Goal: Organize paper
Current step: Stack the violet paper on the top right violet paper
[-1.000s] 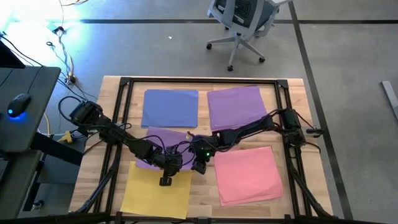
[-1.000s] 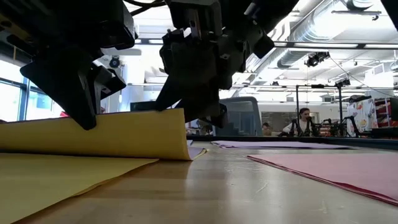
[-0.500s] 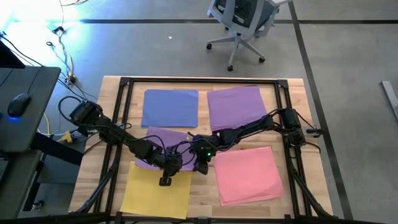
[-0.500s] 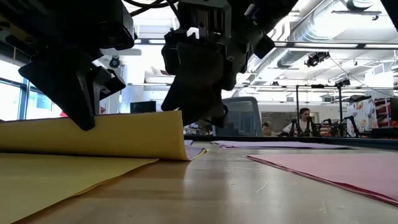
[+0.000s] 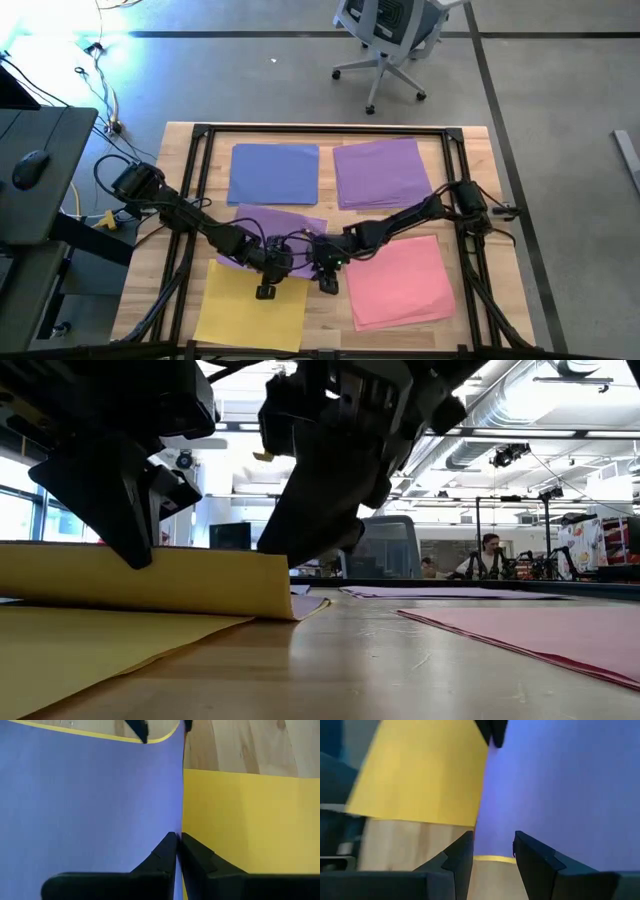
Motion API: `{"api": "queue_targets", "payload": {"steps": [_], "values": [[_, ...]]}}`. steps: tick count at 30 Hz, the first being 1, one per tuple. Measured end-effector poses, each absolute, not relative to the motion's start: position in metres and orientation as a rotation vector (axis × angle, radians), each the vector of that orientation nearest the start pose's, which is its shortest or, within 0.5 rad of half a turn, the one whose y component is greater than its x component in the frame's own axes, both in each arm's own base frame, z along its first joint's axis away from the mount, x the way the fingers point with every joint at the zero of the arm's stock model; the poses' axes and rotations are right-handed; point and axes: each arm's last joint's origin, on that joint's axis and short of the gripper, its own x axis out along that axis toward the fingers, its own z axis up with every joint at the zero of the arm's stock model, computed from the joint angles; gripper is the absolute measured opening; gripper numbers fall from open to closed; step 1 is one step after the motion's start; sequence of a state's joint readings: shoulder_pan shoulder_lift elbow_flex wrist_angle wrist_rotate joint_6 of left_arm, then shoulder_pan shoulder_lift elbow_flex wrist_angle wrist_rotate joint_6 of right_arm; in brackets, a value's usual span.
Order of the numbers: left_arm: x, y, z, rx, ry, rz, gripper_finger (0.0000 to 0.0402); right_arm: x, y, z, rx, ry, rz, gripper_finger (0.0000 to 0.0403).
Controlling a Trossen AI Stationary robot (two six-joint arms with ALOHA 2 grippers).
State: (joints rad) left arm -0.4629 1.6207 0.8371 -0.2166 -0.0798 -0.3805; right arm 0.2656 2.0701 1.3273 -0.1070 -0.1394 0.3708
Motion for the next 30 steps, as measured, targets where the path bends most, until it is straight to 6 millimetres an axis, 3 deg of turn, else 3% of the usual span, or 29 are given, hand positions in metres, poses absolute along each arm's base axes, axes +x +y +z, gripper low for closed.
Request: {"api": "queue_targets", "payload": {"steps": [6,21,24,30], "values": [[0.271,-0.132,0.156,-0.078,1.012,-0.160,0.0000,0.412,0.123,0.140,0.206,0.898,0.100,0.0126],[0.271,-0.132,0.156,-0.083,1.007,-0.150,0.0000,0.413,0.132,0.138,0.150,0.853,0.079,0.0123],[0.272,-0.132,0.156,-0.087,1.003,-0.149,0.0000,0.412,0.135,0.137,0.134,0.846,0.055,0.0101],[0.270,-0.131,0.167,-0.124,0.967,-0.145,0.0000,0.410,0.140,0.137,0.180,0.841,0.017,0.0009]]}}
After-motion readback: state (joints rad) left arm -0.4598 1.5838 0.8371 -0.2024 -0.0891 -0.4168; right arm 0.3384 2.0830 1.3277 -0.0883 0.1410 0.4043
